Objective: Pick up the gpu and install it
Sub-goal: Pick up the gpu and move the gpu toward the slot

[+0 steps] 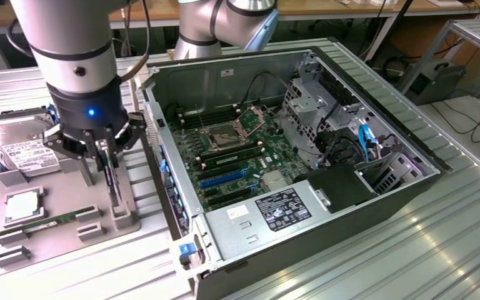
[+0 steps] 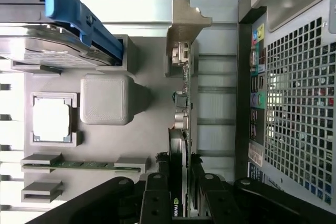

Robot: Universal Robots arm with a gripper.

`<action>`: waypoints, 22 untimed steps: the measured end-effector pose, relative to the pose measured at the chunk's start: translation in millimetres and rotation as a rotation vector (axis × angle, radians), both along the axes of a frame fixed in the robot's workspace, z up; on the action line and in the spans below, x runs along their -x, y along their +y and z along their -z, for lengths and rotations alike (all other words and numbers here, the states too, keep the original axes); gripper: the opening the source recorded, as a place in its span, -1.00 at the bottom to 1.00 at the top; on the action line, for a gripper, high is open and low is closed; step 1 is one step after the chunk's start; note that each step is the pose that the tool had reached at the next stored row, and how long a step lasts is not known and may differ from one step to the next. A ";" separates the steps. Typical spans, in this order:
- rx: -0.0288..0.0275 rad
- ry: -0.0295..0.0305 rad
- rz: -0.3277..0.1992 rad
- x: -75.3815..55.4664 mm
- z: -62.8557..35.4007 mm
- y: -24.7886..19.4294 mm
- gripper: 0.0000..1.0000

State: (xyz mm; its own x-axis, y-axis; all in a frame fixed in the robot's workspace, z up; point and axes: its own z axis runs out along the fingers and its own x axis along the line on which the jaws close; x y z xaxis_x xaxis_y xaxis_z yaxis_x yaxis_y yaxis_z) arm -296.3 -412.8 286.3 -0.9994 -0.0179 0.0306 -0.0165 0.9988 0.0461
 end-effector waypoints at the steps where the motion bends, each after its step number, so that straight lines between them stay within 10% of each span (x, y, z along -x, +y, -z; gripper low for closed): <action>1: 0.0000 0.0000 -0.002 -0.1 -4.9 0.0 -0.47; 15: -0.0063 -0.0001 -0.021 -9.9 -73.1 -1.8 -0.47; 22: -0.0290 0.0002 -0.029 -32.6 -115.0 -9.2 -0.47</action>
